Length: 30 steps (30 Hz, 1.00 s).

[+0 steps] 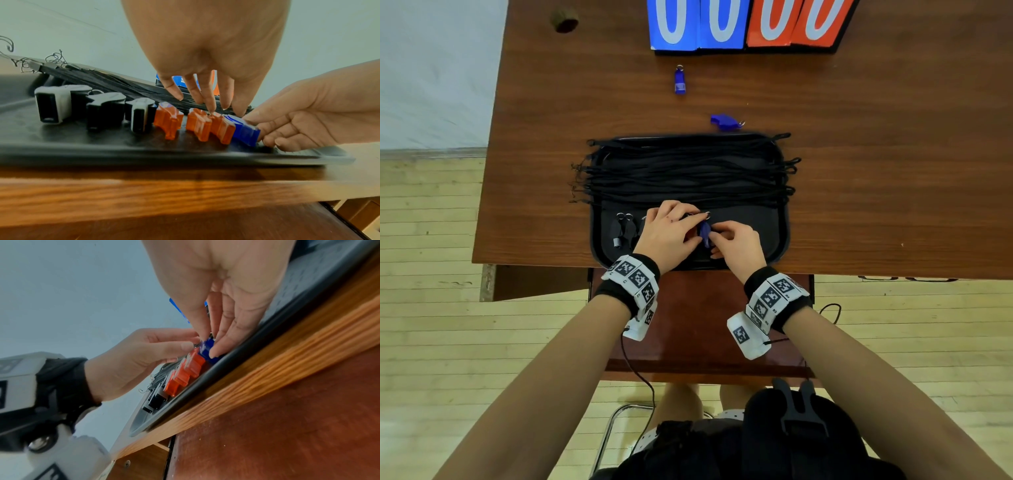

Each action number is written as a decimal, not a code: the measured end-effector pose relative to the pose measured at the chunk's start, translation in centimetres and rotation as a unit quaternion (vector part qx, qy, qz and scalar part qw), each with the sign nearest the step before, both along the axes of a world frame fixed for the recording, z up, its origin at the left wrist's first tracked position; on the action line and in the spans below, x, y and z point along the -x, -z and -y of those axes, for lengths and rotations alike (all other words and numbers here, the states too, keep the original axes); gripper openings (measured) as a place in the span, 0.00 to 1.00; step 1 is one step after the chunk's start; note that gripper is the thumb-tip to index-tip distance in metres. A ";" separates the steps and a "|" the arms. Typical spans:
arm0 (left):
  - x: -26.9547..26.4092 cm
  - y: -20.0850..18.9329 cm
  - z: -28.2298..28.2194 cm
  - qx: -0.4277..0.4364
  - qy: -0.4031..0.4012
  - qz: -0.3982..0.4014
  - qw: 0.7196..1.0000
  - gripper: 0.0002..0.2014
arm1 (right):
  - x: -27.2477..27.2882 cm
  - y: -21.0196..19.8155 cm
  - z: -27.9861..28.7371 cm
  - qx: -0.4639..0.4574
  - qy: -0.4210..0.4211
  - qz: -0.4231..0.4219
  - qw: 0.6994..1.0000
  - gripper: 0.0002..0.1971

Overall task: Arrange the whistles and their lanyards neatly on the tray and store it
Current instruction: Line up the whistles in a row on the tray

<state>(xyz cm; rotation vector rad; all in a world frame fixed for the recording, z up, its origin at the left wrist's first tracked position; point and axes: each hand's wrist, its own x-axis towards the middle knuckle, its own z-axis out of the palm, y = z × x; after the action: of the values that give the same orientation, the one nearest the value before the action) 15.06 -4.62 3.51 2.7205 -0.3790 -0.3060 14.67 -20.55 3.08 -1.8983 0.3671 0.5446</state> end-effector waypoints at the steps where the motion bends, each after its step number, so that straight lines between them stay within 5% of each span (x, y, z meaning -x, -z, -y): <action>1: -0.2 -0.2 -0.1 -0.002 -0.004 -0.005 1.000 0.21 | 0.0 -0.1 0.0 0.001 -0.001 -0.001 1.000 0.13; 6: -2.9 -1.6 0.0 0.031 -0.041 -0.014 0.999 0.19 | -2.3 -1.0 1.3 0.070 0.016 0.042 0.997 0.13; 13: -11.5 -3.2 2.2 0.064 -0.105 -0.002 0.992 0.19 | -12.5 -3.1 3.3 0.144 -0.020 0.146 0.979 0.13; 23: -20.5 -0.9 3.8 0.042 -0.178 -0.132 0.974 0.24 | -22.4 -2.6 2.6 0.187 -0.129 0.044 0.973 0.21; 30: -21.9 0.0 4.2 0.062 -0.136 -0.123 0.981 0.20 | -24.0 -1.7 2.4 0.195 -0.162 0.000 0.967 0.15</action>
<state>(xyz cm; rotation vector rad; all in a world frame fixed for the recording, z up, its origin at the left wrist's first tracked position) 36.92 -8.79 3.51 2.5308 0.0426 -0.5160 38.67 -22.95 4.75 -2.3615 0.1697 0.7282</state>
